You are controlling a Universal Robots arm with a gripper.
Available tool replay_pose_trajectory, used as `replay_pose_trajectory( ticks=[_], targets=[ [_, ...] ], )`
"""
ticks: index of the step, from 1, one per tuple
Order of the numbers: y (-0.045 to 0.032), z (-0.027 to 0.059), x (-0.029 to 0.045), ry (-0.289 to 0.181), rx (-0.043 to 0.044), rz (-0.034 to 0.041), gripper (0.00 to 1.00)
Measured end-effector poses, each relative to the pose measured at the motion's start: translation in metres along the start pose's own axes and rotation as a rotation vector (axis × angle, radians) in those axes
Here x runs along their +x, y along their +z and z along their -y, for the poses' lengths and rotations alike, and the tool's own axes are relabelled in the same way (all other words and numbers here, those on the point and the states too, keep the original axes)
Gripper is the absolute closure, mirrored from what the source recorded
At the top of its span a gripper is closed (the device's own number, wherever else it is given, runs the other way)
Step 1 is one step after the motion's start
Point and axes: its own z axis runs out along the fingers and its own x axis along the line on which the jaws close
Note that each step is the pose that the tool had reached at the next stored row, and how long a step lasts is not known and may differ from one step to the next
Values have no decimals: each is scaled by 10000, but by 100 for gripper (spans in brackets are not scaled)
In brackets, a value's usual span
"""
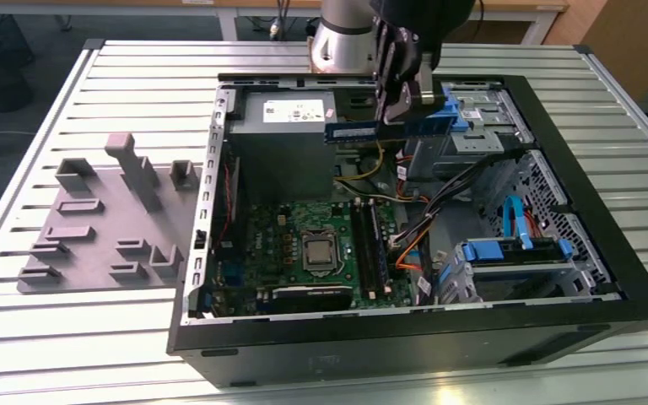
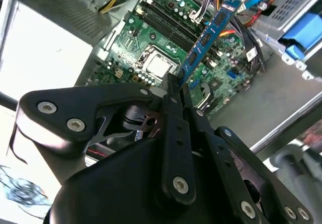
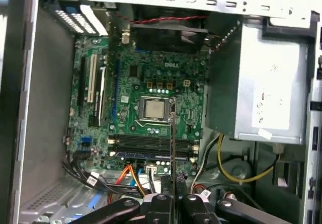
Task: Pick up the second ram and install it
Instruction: 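Insert the second ram into the second slot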
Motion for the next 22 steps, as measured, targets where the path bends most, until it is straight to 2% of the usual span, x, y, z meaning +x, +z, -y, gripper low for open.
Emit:
replay_pose_trajectory(
  ticks=[22],
  targets=[
    [30, 0, 0, 3997, 57, 90, 86]
  ],
)
